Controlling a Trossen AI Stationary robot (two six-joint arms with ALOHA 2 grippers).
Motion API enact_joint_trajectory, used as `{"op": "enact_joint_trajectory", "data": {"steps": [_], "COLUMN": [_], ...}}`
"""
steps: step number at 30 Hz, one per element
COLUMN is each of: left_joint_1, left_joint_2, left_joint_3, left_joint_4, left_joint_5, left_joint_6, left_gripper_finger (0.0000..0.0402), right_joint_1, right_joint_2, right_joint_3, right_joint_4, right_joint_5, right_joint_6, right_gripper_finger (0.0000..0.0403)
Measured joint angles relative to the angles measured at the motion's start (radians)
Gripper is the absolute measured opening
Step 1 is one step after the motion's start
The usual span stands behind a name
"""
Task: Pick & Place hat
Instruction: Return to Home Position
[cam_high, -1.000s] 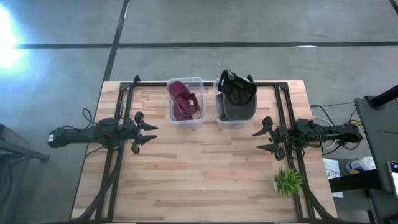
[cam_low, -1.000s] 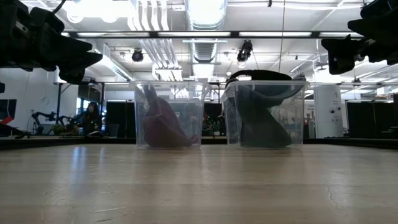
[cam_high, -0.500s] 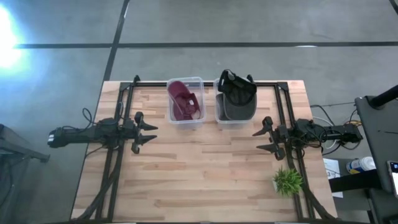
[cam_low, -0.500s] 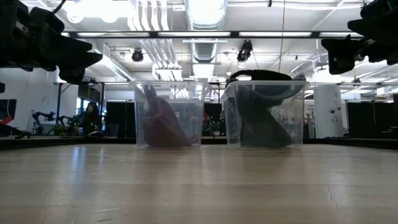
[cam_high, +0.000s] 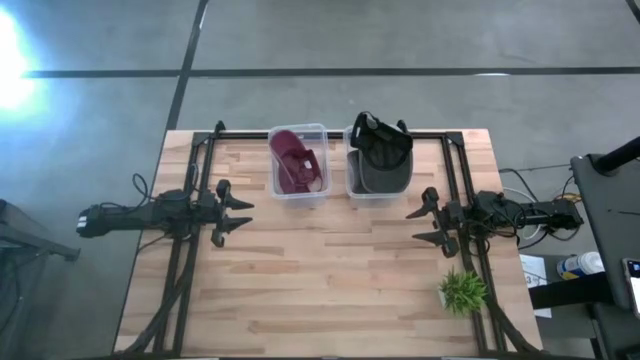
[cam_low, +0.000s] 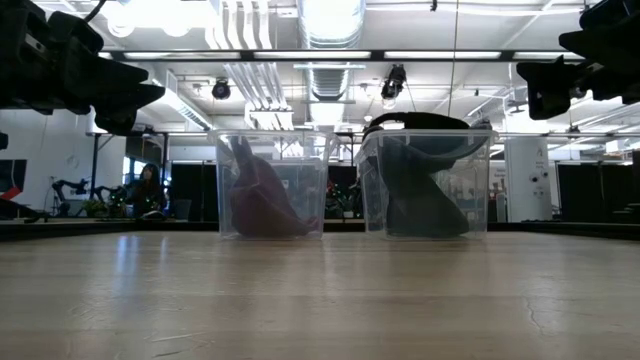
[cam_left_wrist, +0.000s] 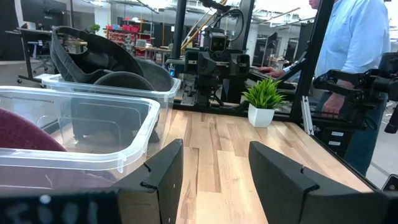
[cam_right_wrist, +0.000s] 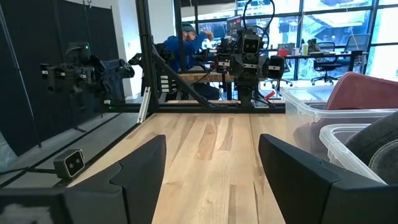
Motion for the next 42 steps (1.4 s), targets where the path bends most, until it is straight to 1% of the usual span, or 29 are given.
{"op": "enact_joint_trajectory", "data": {"steps": [11, 20, 29, 42], "left_joint_1": [0.000, 0.001, 0.001, 0.001], "left_joint_2": [0.000, 0.000, 0.000, 0.000], "left_joint_3": [0.000, 0.000, 0.000, 0.000], "left_joint_4": [0.000, 0.000, 0.000, 0.000], "left_joint_5": [0.000, 0.000, 0.000, 0.000], "left_joint_6": [0.000, 0.000, 0.000, 0.000], "left_gripper_finger": [0.0177, 0.0177, 0.0177, 0.0177], "right_joint_1": [0.000, 0.000, 0.000, 0.000], "right_joint_2": [0.000, 0.000, 0.000, 0.000], "right_joint_3": [0.000, 0.000, 0.000, 0.000], "right_joint_4": [0.000, 0.000, 0.000, 0.000], "right_joint_5": [0.000, 0.000, 0.000, 0.000], "right_joint_6": [0.001, 0.001, 0.000, 0.000], "right_gripper_finger": [0.0249, 0.0256, 0.0249, 0.0254]}}
